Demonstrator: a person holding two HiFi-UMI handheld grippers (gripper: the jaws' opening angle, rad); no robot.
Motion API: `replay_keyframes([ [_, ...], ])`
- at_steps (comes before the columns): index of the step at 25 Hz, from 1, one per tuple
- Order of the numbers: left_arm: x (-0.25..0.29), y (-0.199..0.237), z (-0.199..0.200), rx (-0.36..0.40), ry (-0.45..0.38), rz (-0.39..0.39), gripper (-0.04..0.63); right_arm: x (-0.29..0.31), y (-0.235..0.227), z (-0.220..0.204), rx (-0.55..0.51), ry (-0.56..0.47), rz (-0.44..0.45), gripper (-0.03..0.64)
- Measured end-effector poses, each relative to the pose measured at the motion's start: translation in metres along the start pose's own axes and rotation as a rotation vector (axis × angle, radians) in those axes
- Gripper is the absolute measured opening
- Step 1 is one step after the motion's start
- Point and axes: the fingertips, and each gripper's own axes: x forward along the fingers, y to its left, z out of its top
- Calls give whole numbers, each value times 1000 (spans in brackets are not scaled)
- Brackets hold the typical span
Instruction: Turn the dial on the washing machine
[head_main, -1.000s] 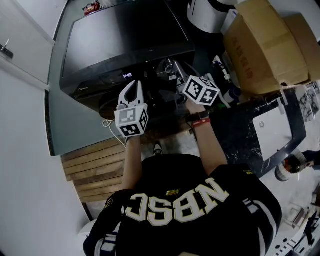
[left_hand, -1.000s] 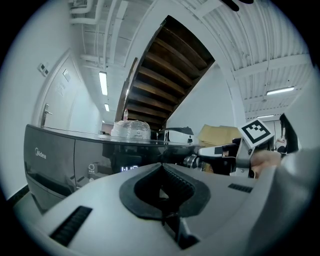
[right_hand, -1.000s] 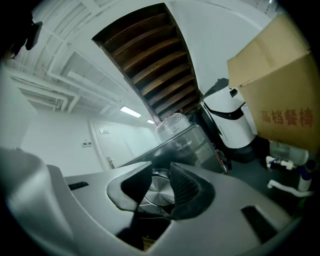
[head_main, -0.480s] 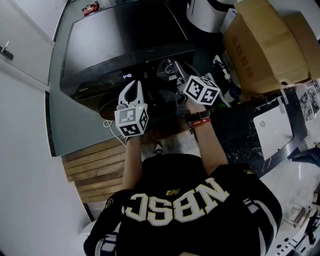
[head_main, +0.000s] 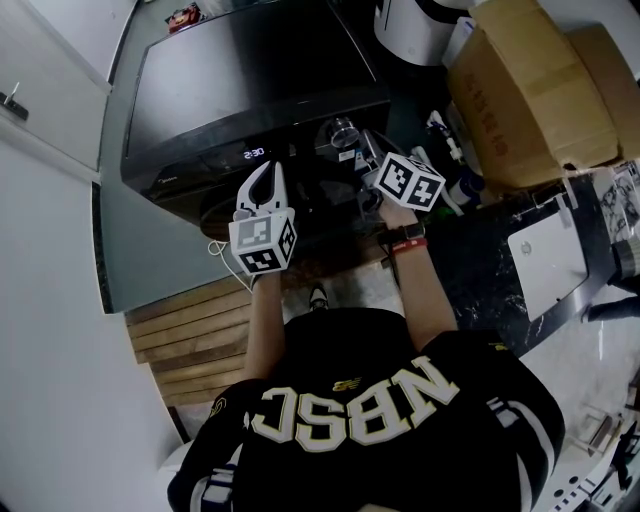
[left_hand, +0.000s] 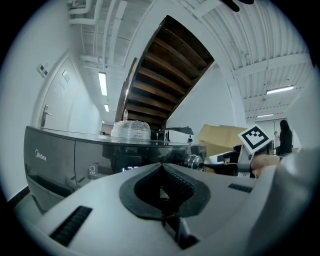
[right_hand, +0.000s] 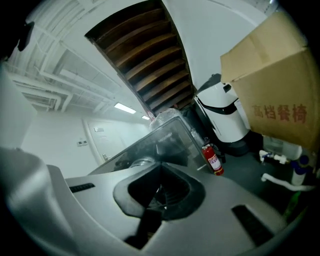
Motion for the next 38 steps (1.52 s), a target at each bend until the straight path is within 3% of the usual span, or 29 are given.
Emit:
replay_keyframes([
  [12,0,6,3,-10,-11,15,14,1,2,4,-12,-3,4,6],
  [14,-1,8,6,-8,-16,20,14,-2,6,8,-52,-10,4,6],
  [21,-11,10,21,16,-49,43,14,-23,45,27,-373,-64,8,10],
  [24,-19,7,27,27,-70,54,14,-33,57,25,-464,-72,14,26],
  [38,-58,-29,23,64,-83,77,14,-85,69,-2,-517,-48,62,8],
])
